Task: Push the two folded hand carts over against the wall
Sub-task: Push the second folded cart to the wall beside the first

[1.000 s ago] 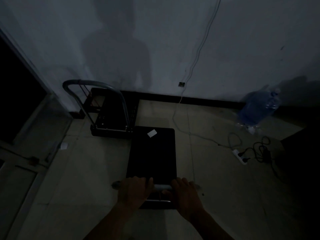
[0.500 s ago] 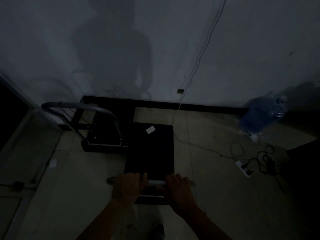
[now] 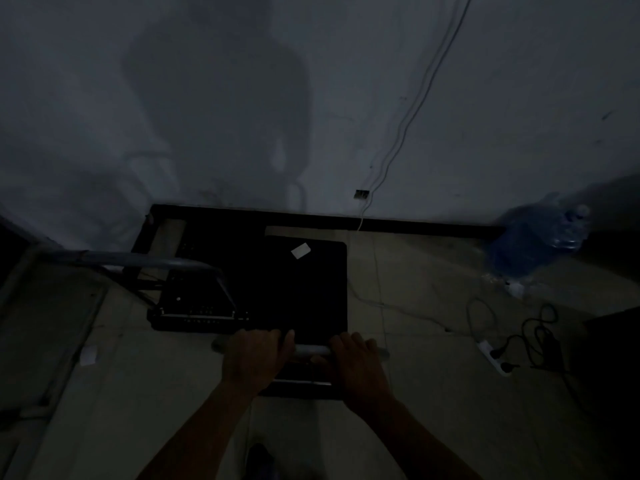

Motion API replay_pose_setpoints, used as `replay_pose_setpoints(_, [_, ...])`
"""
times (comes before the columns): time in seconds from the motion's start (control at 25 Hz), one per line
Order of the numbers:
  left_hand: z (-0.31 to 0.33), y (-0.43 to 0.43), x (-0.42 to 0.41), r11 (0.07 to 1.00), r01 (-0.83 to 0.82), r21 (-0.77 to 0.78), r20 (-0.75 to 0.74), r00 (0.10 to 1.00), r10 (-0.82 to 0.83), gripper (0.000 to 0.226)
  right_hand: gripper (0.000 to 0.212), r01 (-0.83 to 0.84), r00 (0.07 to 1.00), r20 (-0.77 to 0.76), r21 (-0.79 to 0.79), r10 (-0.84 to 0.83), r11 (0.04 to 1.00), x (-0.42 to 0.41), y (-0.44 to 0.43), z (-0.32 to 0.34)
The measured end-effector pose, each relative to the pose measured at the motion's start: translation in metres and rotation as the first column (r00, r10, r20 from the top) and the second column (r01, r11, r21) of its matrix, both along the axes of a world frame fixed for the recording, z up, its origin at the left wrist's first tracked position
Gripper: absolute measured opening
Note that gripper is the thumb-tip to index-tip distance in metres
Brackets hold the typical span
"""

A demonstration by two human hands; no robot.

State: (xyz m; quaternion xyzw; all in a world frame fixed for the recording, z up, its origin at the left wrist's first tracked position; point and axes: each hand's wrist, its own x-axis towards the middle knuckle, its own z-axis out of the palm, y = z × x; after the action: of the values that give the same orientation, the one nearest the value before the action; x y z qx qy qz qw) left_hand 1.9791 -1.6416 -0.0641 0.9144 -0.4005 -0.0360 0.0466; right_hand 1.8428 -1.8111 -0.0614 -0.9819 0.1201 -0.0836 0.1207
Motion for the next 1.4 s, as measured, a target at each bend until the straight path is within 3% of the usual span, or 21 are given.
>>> replay_pose_setpoints(0.04, [-0.003,-0.005,0.008,0.999,-0.023,-0.048,0.004,1.000,0.023,0.064,0.044,0.003,1.000,-0.011,0.010,-0.003,1.000,0.008,-0.004,0.001])
replay_pose_setpoints(0.12, [-0.006,-0.015,0.025,0.996,-0.004,-0.091,0.054,0.999,0.009,0.075,0.048,0.013,0.999,-0.045,0.020,-0.012,1.000,0.025,-0.010,0.001])
replay_pose_setpoints(0.32, [0.008,-0.037,0.069,0.996,-0.014,-0.093,0.080,0.997,0.022,0.056,0.042,0.015,0.999,-0.050,0.054,-0.012,0.998,0.068,-0.032,0.005])
replay_pose_setpoints(0.48, [-0.006,-0.050,0.099,0.997,0.026,-0.072,-0.019,0.999,-0.027,0.077,0.046,0.014,1.000,-0.019,0.053,-0.013,0.998,0.095,-0.047,0.004])
replay_pose_setpoints(0.76, [-0.016,-0.077,0.128,0.992,0.089,-0.087,0.110,0.991,-0.079,0.081,0.046,0.000,1.000,0.009,0.053,0.000,0.999,0.125,-0.075,0.000])
replay_pose_setpoints(0.8, [-0.014,-0.080,0.129,0.991,0.113,-0.072,0.137,0.985,-0.103,0.077,0.046,-0.007,1.000,0.009,0.042,0.006,0.999,0.127,-0.078,-0.001])
replay_pose_setpoints(0.92, [-0.001,-0.086,0.133,0.995,0.097,-0.032,0.124,0.988,-0.092,0.030,0.046,-0.014,1.000,0.004,0.052,0.014,0.999,0.132,-0.086,-0.001])
replay_pose_setpoints(0.96, [0.005,-0.088,0.133,0.996,0.072,-0.047,0.104,0.992,-0.067,0.025,0.045,-0.013,1.000,0.010,0.046,0.013,0.999,0.133,-0.086,-0.001])
replay_pose_setpoints(1.2, [0.005,-0.095,0.133,0.996,0.000,-0.091,0.085,0.996,0.008,0.048,0.048,-0.012,1.000,0.015,0.033,0.012,0.999,0.132,-0.090,-0.002])
replay_pose_setpoints(1.32, [-0.007,-0.092,0.135,0.997,0.070,-0.024,0.102,0.993,-0.067,0.069,0.044,-0.008,0.999,0.039,0.018,0.007,1.000,0.133,-0.089,-0.002])
replay_pose_setpoints(1.4, [-0.008,-0.089,0.135,0.994,0.112,0.003,0.131,0.985,-0.111,0.069,0.041,-0.004,0.999,0.048,0.009,0.003,1.000,0.132,-0.089,-0.004])
